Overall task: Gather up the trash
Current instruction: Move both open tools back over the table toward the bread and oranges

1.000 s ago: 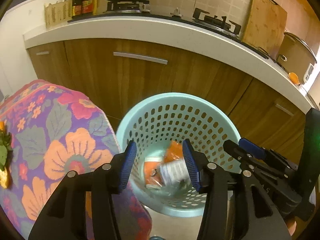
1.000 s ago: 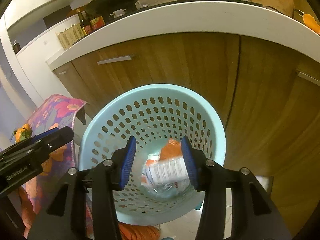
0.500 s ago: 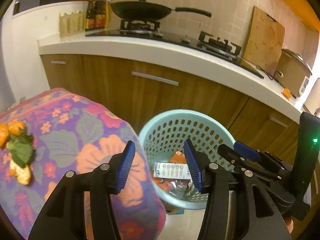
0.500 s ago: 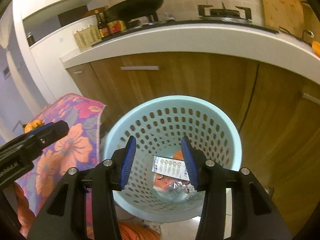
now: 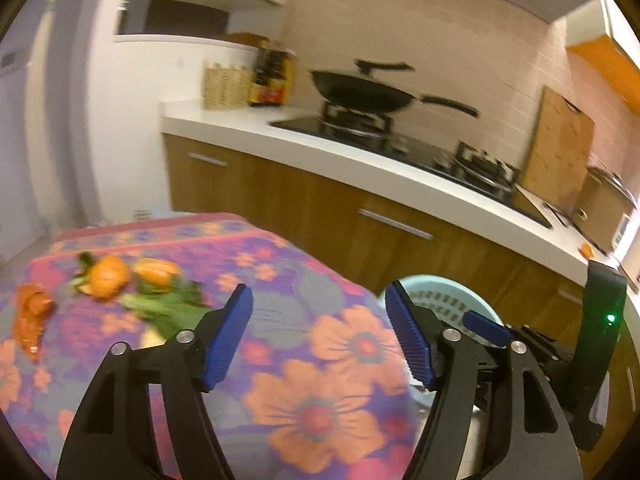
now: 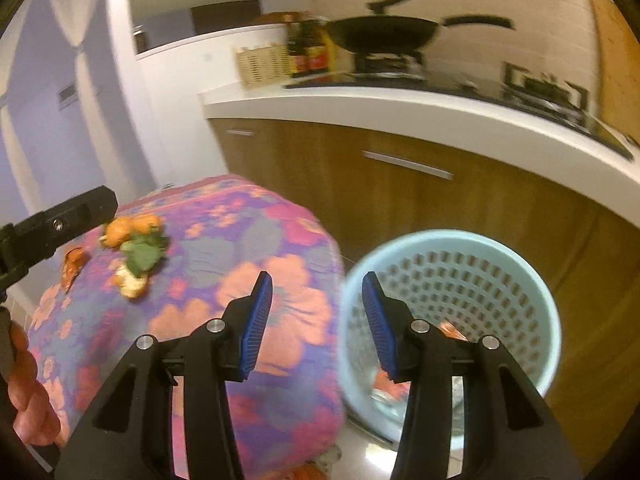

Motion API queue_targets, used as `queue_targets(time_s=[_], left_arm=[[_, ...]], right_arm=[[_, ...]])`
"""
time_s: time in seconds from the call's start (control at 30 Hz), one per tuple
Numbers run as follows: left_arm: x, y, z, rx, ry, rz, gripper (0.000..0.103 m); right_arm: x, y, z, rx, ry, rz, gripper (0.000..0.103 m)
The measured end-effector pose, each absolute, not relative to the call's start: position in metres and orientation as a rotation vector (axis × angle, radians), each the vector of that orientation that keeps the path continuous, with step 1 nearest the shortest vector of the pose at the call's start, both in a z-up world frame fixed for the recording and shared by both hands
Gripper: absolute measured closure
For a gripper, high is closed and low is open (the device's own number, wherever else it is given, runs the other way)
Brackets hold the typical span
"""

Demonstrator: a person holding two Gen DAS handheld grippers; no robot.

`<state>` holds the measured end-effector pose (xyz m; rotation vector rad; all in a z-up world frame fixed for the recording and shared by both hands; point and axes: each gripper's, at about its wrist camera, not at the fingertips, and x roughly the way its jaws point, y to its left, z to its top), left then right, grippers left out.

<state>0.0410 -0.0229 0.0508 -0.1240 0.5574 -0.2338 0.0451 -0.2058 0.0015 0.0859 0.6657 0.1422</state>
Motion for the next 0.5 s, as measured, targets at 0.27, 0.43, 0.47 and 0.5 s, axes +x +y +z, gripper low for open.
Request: queue_targets(time_s=[0.27, 0.43, 0.47, 0.5], left_arm=[[0.032, 0.059, 0.057, -0.164, 0.525, -0.099, 0.029], [0.027, 0.119, 0.051, -0.168, 0.524, 0.013, 0.028], [0.027, 0.131, 0.048, -0.173, 0.528, 0.038, 0.028], [0.028, 0.145, 0.044, -0.181, 0.536, 0.062, 0.028]], right_arm=[[0.058, -0.136, 0.016, 0.029, 0.646, 0.277, 0.06], [0.078, -0.094, 0.018, -0.002, 0.674, 0.373, 0.06], [0.082, -0.087, 0.018, -0.009, 0.678, 0.386, 0.06], [0.087, -0.08, 0.017, -0.018, 0.682, 0.4, 0.06]])
